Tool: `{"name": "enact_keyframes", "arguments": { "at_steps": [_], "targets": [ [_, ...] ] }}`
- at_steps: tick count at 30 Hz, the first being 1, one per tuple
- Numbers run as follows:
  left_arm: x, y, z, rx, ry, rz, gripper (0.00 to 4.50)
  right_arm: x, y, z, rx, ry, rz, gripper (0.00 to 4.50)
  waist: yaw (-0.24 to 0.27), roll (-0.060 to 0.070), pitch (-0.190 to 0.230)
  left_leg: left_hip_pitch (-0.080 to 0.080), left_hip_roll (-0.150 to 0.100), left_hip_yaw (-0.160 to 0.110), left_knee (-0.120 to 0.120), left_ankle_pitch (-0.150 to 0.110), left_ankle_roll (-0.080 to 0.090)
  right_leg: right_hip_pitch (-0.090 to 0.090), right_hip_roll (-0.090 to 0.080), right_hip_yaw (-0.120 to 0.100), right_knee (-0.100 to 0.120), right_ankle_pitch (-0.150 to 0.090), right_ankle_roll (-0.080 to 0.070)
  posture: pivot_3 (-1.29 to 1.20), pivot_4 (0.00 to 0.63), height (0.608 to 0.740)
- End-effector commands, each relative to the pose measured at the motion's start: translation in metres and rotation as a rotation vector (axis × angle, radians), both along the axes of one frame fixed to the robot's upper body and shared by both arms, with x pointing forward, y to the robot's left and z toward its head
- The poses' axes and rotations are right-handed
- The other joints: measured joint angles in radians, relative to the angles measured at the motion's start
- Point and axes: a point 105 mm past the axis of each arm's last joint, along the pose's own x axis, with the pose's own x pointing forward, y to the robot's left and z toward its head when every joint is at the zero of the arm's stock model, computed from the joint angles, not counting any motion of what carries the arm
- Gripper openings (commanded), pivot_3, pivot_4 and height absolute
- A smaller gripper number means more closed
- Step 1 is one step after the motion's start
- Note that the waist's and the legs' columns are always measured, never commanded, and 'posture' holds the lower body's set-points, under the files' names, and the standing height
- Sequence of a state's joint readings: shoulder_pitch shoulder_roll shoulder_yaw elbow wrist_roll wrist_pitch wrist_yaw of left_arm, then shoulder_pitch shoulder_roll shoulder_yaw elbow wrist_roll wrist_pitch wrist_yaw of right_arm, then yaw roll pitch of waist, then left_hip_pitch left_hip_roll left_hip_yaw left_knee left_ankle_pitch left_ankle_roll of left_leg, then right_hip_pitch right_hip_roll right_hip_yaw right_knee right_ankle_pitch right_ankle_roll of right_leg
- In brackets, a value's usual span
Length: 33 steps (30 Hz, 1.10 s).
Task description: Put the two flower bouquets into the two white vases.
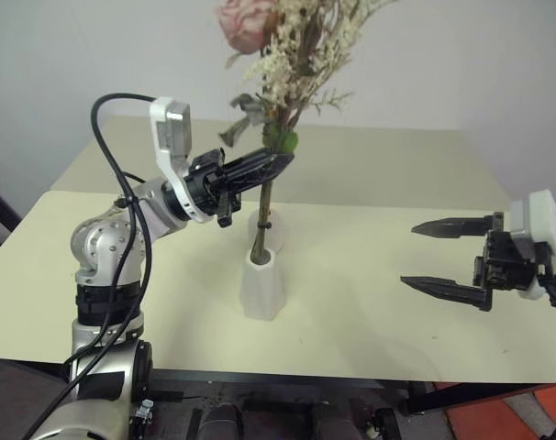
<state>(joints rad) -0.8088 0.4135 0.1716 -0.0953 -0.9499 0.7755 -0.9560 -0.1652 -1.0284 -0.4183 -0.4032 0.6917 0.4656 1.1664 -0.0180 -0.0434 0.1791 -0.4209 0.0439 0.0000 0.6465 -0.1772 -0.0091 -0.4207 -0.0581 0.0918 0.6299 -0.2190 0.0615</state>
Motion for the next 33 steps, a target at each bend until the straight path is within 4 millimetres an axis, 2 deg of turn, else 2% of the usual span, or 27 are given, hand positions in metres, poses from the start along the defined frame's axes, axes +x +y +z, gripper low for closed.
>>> {"name": "enact_keyframes", "arguments": {
  "at_steps": [1, 6, 19, 33],
  "targets": [
    [0.002, -0.005, -0.009, 0.009, 0.005, 0.0, 0.12, -0.005, 0.0, 0.014, 0.008, -0.058, -0.003, 4.5, 0.0, 0.0, 0.0, 0.0, 0.0, 0.0, 0.0, 0.0, 0.0, 0.0, 0.0, 0.0, 0.0, 0.0, 0.0, 0.0, 0.15, 0.74],
    [0.003, -0.01, -0.013, 0.012, 0.01, -0.009, 0.12, -0.005, -0.002, 0.015, 0.005, -0.06, -0.007, 4.5, -0.002, 0.0, 0.0, 0.001, 0.0, 0.0, 0.0, 0.0, 0.0, 0.001, 0.0, 0.0, 0.0, 0.0, 0.0, 0.0, 0.15, 0.74],
    [-0.003, -0.009, 0.003, -0.016, -0.039, -0.034, 0.12, -0.005, -0.001, 0.014, 0.01, -0.061, -0.005, 4.5, -0.001, 0.0, 0.0, 0.001, 0.0, 0.0, 0.0, 0.0, 0.0, 0.0, 0.0, 0.0, 0.0, 0.0, 0.0, 0.0, 0.15, 0.74],
    [-0.005, -0.009, 0.007, -0.026, -0.059, -0.05, 0.12, -0.003, 0.002, 0.015, 0.025, -0.066, 0.008, 4.5, 0.0, 0.0, 0.0, 0.001, 0.0, 0.0, 0.0, 0.0, 0.0, 0.0, 0.0, 0.0, 0.0, 0.0, 0.0, 0.0, 0.15, 0.74]
  ]
}}
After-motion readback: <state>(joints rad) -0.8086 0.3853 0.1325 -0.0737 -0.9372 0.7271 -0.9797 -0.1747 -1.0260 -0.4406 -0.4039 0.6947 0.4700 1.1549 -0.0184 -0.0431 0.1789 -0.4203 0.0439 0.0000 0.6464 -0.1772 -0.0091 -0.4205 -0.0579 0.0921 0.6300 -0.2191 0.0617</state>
